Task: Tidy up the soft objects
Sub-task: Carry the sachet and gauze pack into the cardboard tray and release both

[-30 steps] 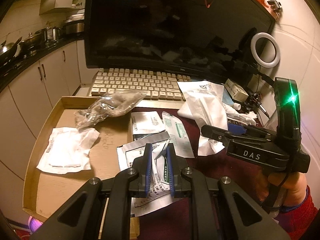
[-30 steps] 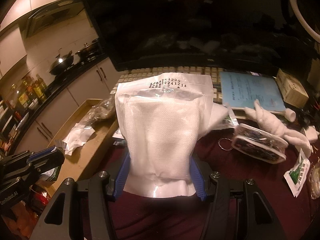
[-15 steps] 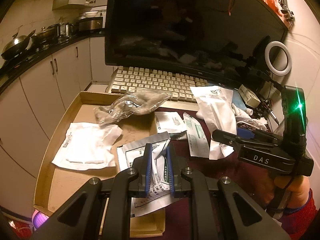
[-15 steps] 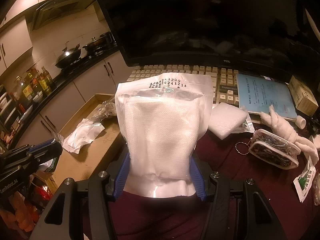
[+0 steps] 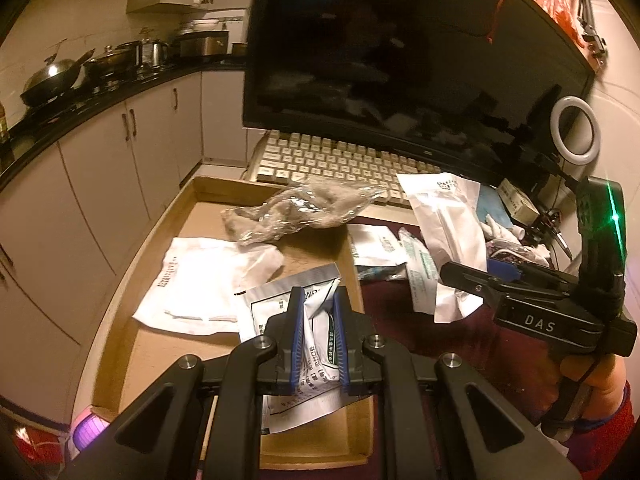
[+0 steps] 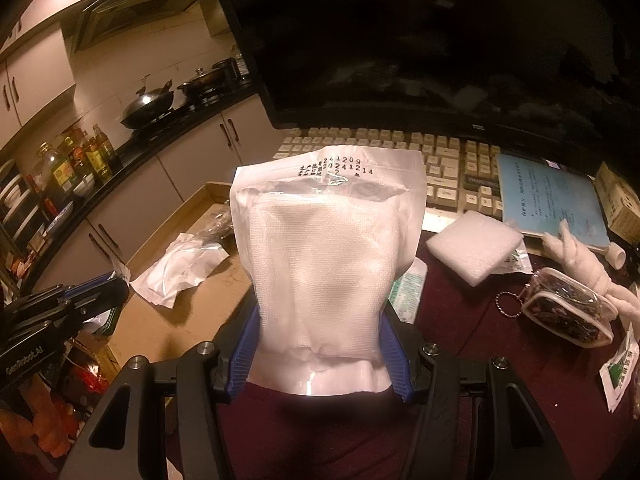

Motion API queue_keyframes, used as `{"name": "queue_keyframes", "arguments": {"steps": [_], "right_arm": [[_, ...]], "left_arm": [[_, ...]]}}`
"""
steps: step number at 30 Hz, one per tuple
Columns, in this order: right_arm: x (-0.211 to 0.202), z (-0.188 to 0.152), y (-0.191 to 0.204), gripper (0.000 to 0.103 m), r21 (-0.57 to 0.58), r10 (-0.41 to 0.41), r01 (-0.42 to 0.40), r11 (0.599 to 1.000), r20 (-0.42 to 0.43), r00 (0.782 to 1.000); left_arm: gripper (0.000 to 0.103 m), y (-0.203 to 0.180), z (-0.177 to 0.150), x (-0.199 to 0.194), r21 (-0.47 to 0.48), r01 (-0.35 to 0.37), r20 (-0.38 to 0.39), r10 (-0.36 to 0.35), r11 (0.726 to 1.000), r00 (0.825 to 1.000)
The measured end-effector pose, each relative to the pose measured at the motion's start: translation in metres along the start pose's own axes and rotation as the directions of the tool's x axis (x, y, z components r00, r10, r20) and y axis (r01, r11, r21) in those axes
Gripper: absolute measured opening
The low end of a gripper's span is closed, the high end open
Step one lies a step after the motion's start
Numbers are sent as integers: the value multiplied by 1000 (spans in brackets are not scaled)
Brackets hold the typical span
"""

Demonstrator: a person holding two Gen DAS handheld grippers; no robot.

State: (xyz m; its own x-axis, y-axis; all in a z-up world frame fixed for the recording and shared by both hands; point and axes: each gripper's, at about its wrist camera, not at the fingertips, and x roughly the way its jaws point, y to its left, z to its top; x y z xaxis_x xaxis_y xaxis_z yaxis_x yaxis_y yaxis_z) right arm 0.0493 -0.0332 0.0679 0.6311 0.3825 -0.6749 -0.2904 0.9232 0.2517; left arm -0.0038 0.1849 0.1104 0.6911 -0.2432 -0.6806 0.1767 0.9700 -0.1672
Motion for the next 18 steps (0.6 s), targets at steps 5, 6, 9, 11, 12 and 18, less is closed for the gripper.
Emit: {"name": "queue_keyframes", "arguments": {"steps": [5,6,9,11,12,18], "right_arm": [[5,1,11,60,-18,13,-13,1000,-9,1000],[6,1,13,60,-21,15,-15,1000,-11,1000],[9,3,18,60,-32,23,-23,999,-15,1000],[10,5,22,60,-37,29,-30,999,-16,999],[11,6,24,60,-41,33,-34,999,-15,999],[16,13,41,60,-66,59,-60,996,-19,998]], "left_arm": [[14,12,-1,0,-19,-23,-3,23,1000,1000],[14,15,-1,0,-21,-28,-4,28,999,1000],[14,21,0,4,-21,-48,-12,47,999,999],[14,26,1,8,-22,-62,-20,62,998,998],[14,28,1,10,-24,-69,-25,68,997,997],[14,42,0,21,-33,-96,-46,94,995,994]]}}
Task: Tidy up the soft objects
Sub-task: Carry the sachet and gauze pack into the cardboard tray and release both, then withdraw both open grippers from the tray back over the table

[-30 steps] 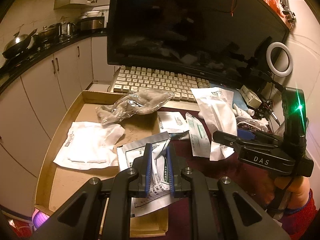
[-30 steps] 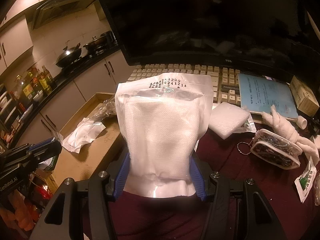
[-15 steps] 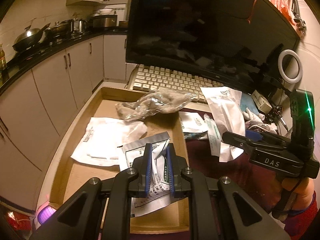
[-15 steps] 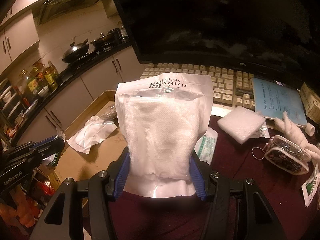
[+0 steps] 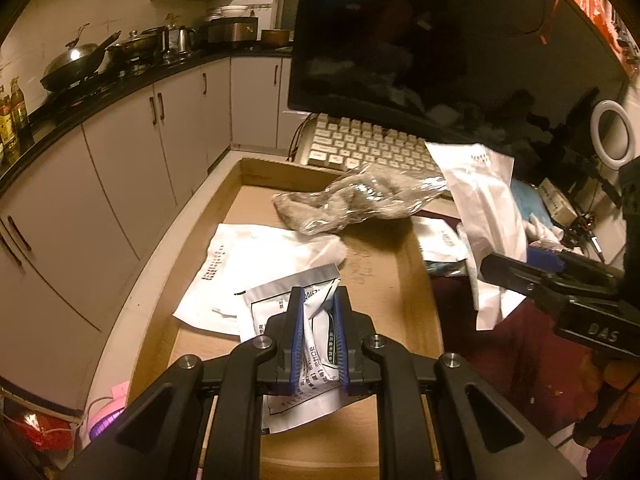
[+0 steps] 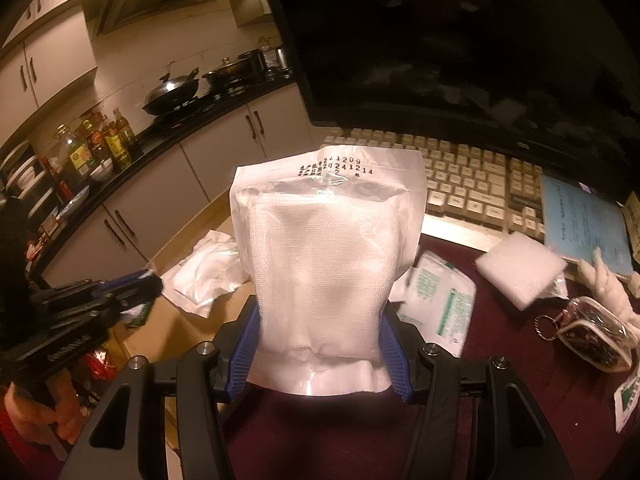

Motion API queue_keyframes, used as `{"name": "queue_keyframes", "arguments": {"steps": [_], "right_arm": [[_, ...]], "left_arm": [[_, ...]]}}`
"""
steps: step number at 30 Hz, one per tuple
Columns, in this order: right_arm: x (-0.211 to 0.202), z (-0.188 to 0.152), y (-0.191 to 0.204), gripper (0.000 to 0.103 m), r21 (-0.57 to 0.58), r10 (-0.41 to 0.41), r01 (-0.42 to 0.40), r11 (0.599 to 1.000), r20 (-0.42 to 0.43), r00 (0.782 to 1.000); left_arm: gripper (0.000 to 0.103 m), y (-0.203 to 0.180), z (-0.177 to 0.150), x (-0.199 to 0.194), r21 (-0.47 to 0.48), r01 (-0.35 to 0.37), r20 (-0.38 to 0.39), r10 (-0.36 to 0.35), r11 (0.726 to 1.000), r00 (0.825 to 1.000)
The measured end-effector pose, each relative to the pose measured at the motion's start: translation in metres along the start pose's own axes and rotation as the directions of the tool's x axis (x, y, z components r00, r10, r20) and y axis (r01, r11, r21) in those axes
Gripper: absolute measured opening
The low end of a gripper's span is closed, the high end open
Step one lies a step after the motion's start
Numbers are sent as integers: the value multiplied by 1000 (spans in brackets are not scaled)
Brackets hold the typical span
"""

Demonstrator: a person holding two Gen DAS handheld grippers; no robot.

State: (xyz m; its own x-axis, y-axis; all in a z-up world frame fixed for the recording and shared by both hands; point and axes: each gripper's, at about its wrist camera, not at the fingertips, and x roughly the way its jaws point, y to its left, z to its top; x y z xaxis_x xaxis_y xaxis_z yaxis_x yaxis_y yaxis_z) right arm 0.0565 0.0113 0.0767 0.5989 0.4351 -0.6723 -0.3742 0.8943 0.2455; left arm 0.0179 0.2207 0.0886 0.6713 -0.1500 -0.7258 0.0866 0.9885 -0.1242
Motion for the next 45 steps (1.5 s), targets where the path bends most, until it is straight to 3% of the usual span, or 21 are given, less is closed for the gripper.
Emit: {"name": "queue_keyframes", "arguments": {"steps": [11,23,32,37,40,45], "right_arm": [[43,12,41,60,-69,79,-84,994,-71,994],[111,9,60,61,-112,69,-90,990,-178,981],[116,6,56,74,-103,70,-88,991,-171,983],[107,6,59,78,-108,75,-93,990,-160,984],[95,6,59,82,-112,68,-83,990,-134,989],[74,9,52,90,-91,68,-76,993,-91,994]], "left_arm": [[14,24,-12,18,-32,-21,-51,19,999,998],[14,35,-20,37,-71,-23,-85,17,997,996],[18,37,-21,37,-83,-23,-92,16,996,996],[35,40,-22,33,-103,-34,-86,25,994,996],[61,46,-23,29,-129,-45,-76,35,991,997],[75,47,-25,19,-155,-48,-59,39,987,998]]}}
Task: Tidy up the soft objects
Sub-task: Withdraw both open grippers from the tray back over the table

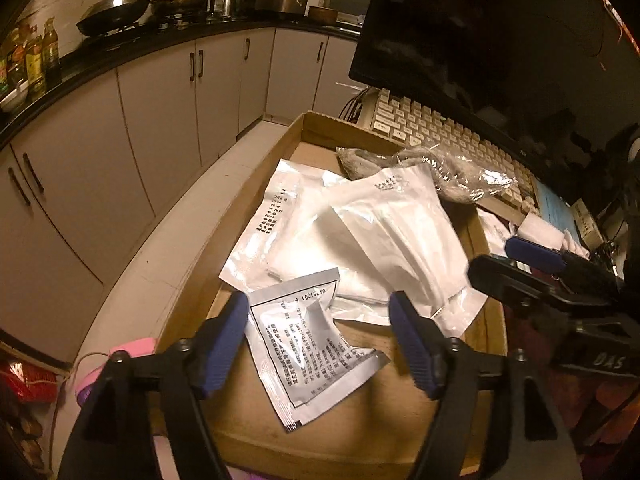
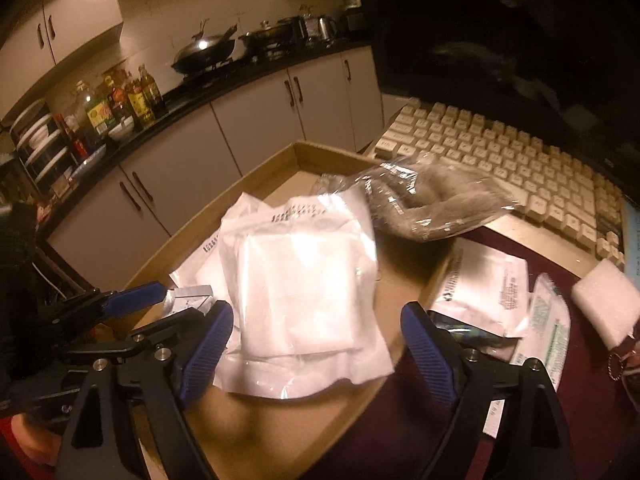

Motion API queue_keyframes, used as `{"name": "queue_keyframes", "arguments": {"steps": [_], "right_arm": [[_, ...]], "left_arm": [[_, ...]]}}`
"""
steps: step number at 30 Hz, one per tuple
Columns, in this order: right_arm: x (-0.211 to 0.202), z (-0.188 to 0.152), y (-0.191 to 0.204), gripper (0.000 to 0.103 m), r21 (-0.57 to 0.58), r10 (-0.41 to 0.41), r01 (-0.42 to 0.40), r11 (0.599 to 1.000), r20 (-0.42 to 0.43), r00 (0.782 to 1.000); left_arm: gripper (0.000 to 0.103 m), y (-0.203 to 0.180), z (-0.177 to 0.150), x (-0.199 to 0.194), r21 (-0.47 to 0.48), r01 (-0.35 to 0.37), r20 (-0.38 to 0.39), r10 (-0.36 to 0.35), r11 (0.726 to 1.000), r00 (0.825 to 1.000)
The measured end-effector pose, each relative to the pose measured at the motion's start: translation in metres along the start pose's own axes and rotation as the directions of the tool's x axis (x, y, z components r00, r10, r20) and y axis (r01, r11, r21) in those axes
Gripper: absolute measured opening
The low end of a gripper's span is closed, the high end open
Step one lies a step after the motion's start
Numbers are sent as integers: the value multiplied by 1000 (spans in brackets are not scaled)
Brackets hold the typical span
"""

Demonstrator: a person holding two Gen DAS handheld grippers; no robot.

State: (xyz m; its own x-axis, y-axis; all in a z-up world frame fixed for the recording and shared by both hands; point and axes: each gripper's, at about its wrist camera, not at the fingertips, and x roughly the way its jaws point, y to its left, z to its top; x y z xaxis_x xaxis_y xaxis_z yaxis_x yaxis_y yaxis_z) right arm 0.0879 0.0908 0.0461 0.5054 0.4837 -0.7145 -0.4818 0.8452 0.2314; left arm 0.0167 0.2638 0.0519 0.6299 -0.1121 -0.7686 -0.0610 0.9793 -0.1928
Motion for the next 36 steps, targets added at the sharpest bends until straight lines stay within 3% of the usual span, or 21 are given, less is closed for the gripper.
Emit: {"name": "queue_keyframes", "arguments": {"steps": [4,9,20,26,36], "right_arm": [[-20,-5,-7,94,27,5,-6,1000,31,1000],[-37,-17,-20,97,75,4,-6,997,30,1000],[-71,-53,-63,102,206,-33,26,978,32,999],[-91,-78,-97,102,282,-92,82,956,21,996],[-117,-111,-143,102,380,-171,157,912,1,985]], "left_arm": [[88,-9,-2,-11,21,-10,29,10,1000,1000],[92,-31,-5,-16,61,-12,26,11,998,1000],[93,-70,-10,-20,119,28,-2,-28,993,1000],[93,-98,-9,-20,163,67,-7,-67,984,998],[93,-166,-17,-11,288,145,-57,-134,947,989]]}}
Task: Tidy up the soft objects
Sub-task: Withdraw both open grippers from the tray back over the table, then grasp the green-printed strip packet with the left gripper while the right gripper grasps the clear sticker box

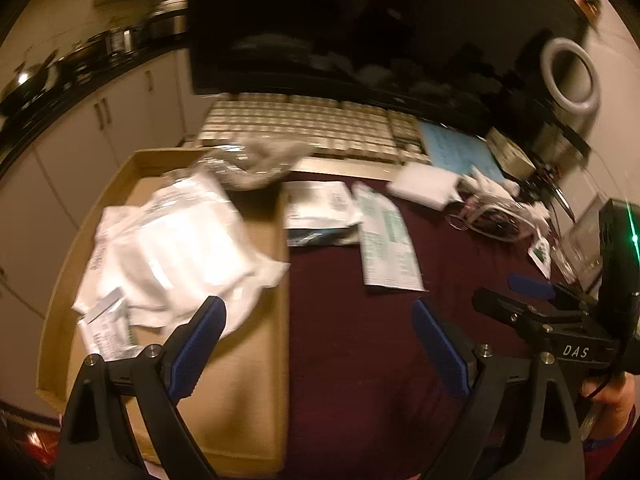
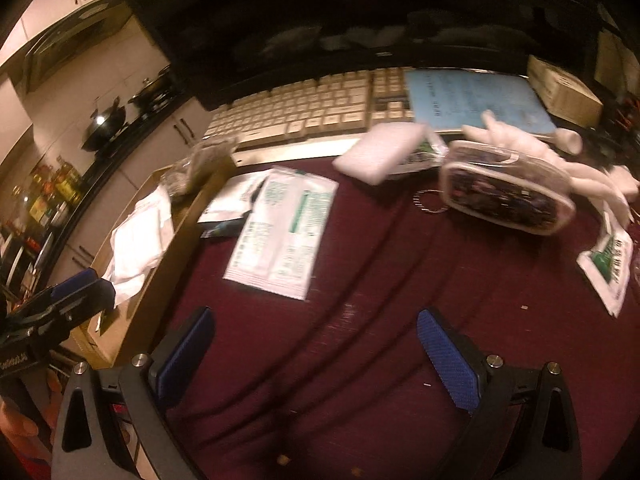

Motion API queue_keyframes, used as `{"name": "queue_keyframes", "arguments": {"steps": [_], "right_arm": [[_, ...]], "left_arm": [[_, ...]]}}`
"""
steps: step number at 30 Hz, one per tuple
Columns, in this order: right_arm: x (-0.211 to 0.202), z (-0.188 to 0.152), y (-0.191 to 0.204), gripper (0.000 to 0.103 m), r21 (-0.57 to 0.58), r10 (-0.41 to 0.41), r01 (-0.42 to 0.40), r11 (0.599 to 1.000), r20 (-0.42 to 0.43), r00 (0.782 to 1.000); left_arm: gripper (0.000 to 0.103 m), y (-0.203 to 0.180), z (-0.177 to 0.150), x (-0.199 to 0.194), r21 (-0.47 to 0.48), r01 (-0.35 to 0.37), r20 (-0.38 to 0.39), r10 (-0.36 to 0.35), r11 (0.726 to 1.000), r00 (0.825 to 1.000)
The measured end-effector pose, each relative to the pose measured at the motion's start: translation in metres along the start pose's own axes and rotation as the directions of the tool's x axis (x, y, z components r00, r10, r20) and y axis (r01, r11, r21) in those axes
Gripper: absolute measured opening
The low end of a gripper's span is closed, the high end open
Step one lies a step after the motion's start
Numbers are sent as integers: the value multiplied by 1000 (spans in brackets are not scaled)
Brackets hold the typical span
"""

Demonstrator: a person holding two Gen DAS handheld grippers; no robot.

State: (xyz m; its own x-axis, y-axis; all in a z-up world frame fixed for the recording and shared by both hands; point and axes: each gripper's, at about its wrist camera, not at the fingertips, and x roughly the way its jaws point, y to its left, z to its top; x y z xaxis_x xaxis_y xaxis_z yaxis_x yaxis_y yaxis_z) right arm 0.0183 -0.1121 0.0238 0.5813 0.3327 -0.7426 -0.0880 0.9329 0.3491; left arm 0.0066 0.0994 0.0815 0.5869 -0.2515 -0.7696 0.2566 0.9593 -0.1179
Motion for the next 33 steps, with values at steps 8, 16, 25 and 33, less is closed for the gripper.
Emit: {"name": "queue_keyframes", "arguments": {"steps": [8,16,25,33], "right_arm": [[-25,1,-33,102,21,-72,71,997,31,997],[-42,10,-70,102,21,-165,164,986,42,985],[-46,27,-92,102,-6,-238,239,971,63,969],[-25,48,-99,102,-80,-271,273,959,36,962]], "left_arm": [[93,-40,4,16,84,45,-36,-42,995,998],[93,-56,13,48,97,33,-84,-24,995,996],[93,-48,23,95,17,4,-166,-1,1000,986],[93,-51,27,112,10,-23,-164,24,1000,986]]}}
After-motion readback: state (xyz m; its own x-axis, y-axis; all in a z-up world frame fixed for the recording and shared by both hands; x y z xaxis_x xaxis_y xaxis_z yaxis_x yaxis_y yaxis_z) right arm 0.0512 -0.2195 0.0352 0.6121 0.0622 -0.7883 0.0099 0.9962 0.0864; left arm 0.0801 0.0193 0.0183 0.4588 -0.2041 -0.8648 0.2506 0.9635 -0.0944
